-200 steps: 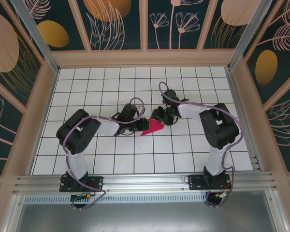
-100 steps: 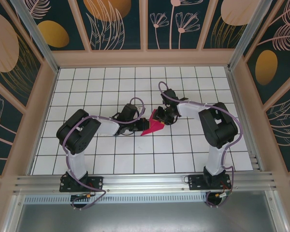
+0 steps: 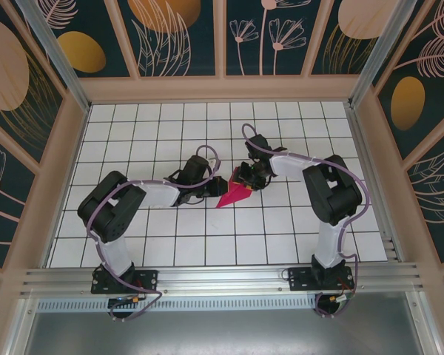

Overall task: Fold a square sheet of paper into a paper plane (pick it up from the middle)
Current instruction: Fourth fold the wing at the center of the table.

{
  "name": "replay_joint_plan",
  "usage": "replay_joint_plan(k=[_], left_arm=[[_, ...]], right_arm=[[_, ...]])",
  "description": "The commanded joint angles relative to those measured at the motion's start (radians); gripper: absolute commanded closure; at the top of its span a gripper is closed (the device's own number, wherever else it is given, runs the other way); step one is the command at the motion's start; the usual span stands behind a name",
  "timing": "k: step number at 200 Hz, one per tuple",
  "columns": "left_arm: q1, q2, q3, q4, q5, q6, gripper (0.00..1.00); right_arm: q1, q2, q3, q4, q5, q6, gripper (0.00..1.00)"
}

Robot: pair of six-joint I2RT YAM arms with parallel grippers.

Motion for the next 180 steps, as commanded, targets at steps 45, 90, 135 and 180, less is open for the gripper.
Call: replay_joint_plan(k=[45, 90, 135, 180], left_arm=[[0.005, 0.027, 0.01, 0.059, 0.093, -0.009, 0.86], [0.006, 0.07, 0.031, 0.046, 0.099, -0.006, 0.86], [0.005, 0.083, 0.041, 0.021, 0.064, 0.001, 0.86], [0.006, 0.107, 0.044, -0.018, 0.041, 0.005, 0.89]], right_arm=[[0.002, 0.144, -0.048, -0.062, 0.074, -0.019, 0.52], [0.002, 0.15, -0.046, -0.059, 0.069, -0.024, 0.5], [0.004, 0.155, -0.046, -0.057, 0.066, -0.024, 0.49], [0.004, 0.149, -0.048, -0.053, 0.056, -0.022, 0.49]])
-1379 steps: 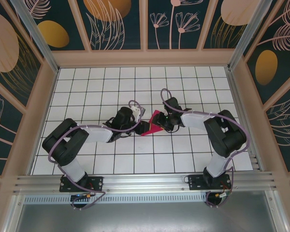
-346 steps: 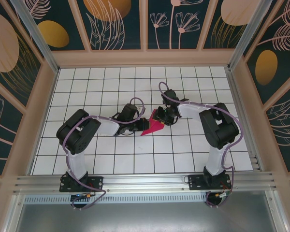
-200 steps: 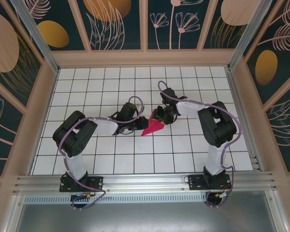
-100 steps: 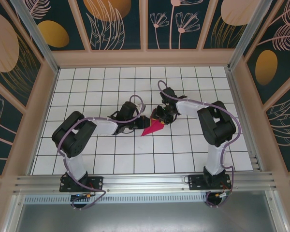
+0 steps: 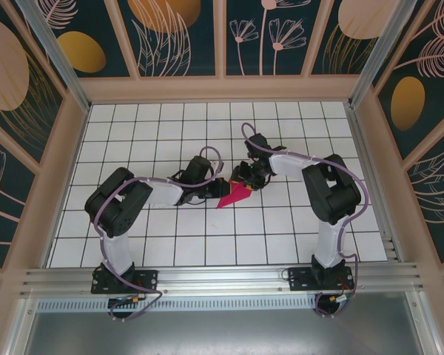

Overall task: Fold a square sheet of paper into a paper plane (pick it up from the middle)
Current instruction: Fourth fold the wing at the center of the table.

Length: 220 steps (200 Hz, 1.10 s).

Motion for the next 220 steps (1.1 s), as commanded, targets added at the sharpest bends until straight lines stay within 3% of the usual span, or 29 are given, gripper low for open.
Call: replay_joint_plan(k=[1, 68, 138, 220], left_arm=[[0.006, 0.032, 0.019, -0.04, -0.016, 0.008, 0.89], [0.006, 0.044, 0.022, -0.059, -0.022, 0.013, 0.89], [0.005, 0.039, 0.015, -0.072, -0.024, 0.025, 0.9], [0.006, 0.039, 0.01, -0.083, -0.033, 0.021, 0.92]], right_arm=[[0.004, 0.133, -0.067, -0.041, 0.071, -0.022, 0.49], [0.004, 0.124, -0.068, -0.038, 0.069, -0.02, 0.5], [-0.001, 0.131, -0.081, -0.044, 0.089, -0.012, 0.58], [0.001, 0.155, -0.069, -0.051, 0.09, -0.019, 0.57]])
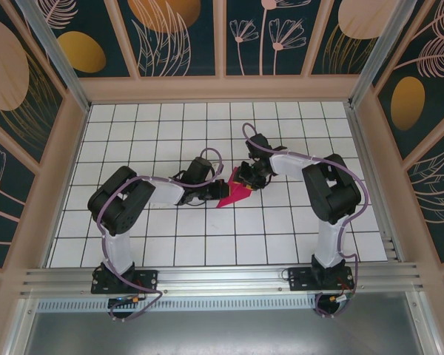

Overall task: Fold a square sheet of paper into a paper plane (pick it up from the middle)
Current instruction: Fourth fold the wing at the center of the table.

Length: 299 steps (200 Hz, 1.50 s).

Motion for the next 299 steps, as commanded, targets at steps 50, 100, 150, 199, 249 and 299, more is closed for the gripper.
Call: replay_joint_plan(k=[50, 100, 150, 199, 249, 299], left_arm=[[0.006, 0.029, -0.003, -0.097, -0.028, 0.034, 0.95], [0.005, 0.043, -0.009, -0.14, -0.042, 0.066, 0.99], [0.006, 0.052, -0.002, -0.147, -0.052, 0.064, 1.0], [0.005, 0.055, 0.003, -0.154, -0.066, 0.058, 1.0], [0.005, 0.054, 0.002, -0.161, -0.075, 0.048, 1.0], [0.005, 0.051, -0.004, -0.175, -0.088, 0.046, 1.0]], right_arm=[[0.007, 0.043, -0.055, -0.008, 0.049, -0.013, 0.57], [0.006, -0.196, -0.087, 0.13, -0.003, -0.036, 0.57], [0.009, -0.269, -0.182, 0.258, -0.06, -0.021, 0.84], [0.016, -0.192, -0.212, 0.343, -0.114, -0.012, 1.0], [0.032, -0.109, -0.206, 0.349, -0.147, -0.044, 1.0], [0.012, -0.075, -0.241, 0.353, -0.115, -0.076, 1.0]])
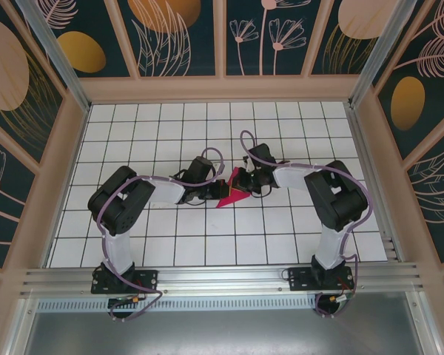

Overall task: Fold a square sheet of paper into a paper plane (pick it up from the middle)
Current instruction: Fourth fold the wing at the center of the table.

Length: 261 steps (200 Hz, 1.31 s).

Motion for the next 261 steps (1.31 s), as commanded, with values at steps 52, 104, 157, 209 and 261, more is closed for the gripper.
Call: replay_joint_plan(k=[52, 104, 157, 209, 261], left_arm=[[0.005, 0.038, -0.036, -0.137, -0.083, 0.018, 1.0], [0.005, 0.043, -0.041, -0.14, -0.084, 0.013, 1.0], [0.006, 0.043, -0.033, -0.144, -0.087, 0.004, 1.0], [0.006, 0.045, -0.034, -0.142, -0.098, -0.009, 1.0], [0.006, 0.042, -0.042, -0.146, -0.098, -0.005, 1.0]], right_arm=[[-0.095, 0.02, -0.082, 0.106, -0.033, -0.068, 1.0], [-0.146, 0.023, -0.085, 0.119, -0.054, -0.096, 1.0], [-0.132, -0.054, -0.086, 0.151, -0.106, -0.105, 1.0], [-0.07, 0.003, -0.091, 0.161, -0.118, -0.1, 1.0], [-0.128, 0.054, -0.048, 0.107, -0.066, -0.125, 1.0]])
